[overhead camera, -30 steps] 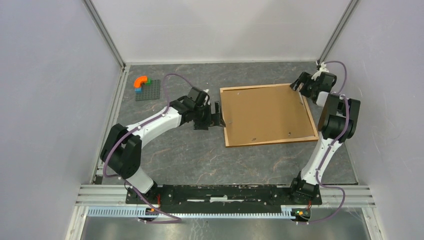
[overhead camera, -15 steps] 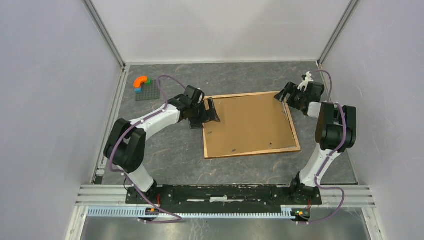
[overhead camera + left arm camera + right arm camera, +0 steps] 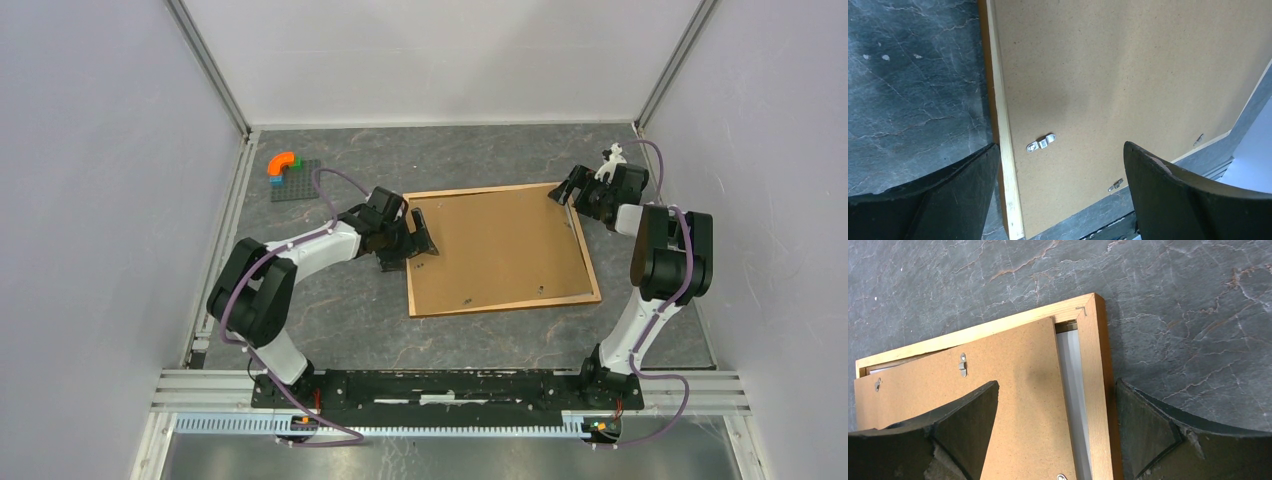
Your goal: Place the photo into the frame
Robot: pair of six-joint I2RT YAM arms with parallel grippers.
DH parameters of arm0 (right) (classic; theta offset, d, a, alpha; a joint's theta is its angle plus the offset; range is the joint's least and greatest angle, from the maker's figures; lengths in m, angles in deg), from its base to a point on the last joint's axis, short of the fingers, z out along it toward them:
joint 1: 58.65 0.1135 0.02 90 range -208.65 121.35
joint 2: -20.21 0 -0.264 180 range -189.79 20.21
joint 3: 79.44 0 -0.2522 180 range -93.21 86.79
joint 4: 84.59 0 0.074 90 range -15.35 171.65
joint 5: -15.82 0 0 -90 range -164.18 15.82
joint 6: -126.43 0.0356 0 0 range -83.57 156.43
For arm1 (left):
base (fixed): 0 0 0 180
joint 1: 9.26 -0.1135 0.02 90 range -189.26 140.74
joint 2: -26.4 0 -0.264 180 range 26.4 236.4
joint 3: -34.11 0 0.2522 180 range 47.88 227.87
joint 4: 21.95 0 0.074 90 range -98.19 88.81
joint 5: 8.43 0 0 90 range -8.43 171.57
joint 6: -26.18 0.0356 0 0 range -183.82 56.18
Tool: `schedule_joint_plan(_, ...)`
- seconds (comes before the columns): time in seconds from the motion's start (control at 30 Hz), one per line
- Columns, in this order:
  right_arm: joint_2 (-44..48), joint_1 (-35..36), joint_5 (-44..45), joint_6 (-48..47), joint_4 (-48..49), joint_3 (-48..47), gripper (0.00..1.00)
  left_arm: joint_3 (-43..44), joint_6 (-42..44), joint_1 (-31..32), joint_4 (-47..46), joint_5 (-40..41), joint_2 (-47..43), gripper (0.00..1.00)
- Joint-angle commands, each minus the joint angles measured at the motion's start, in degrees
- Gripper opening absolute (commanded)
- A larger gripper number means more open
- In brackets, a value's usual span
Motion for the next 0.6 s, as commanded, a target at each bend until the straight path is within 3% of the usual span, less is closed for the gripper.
schedule_joint_plan(0.0,-0.04,-0.25,0.37,-0.77,-5.11,1.02,0.92,-0.57,-3.16,0.51,-4.55,0.41,-0.41,0.98)
schedule_joint_plan(0.17,-0.37,-0.21,0.35,-0.74,-5.10,0.94,0.92,-1.52,-2.74,2.62,-2.05,7.16,-5.64,0.98)
schedule_joint_plan(0.57,-0.60,-0.23,0.09,-1.16,-5.57,0.68,0.92,-2.24,-4.07,4.22,-2.17,6.07,-5.13,0.98)
